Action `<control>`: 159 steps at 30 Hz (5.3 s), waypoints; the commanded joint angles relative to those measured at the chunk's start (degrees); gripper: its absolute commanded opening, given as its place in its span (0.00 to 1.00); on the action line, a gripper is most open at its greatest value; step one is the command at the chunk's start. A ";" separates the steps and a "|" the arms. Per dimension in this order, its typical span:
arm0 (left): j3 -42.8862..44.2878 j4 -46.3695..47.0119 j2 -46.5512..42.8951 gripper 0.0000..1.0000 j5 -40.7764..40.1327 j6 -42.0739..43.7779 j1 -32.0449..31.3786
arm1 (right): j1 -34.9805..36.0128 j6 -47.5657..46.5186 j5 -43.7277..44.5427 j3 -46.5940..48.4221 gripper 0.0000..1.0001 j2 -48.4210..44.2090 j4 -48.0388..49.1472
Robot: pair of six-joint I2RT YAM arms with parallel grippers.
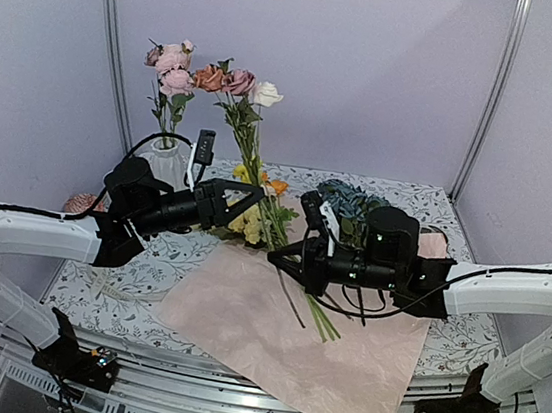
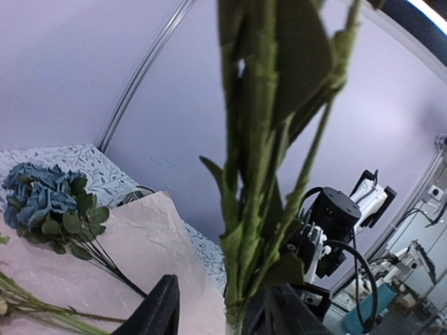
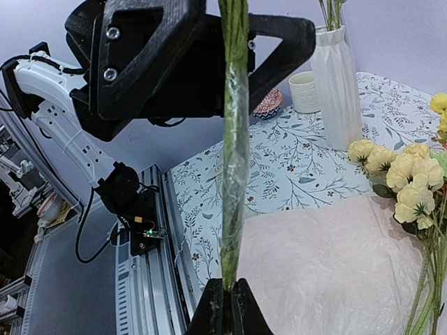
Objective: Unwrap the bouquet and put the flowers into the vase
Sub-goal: Pass from the right arm to the left, then place the fake flower in the vase, then pick up the fake flower from the flattened wrapping paper.
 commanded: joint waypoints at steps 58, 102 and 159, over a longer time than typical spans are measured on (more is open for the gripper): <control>29.74 -28.44 -2.16 0.00 -50.01 47.53 23.45 | -4.06 -18.74 43.79 -18.22 0.99 -4.58 13.67; 12.91 -55.62 -13.51 0.92 -14.61 9.75 27.75 | -4.55 -6.55 29.87 -11.92 0.63 -9.42 -7.85; 0.03 -33.41 -6.49 0.95 -4.48 8.38 14.41 | -14.14 -4.54 18.69 22.87 0.07 32.58 -41.26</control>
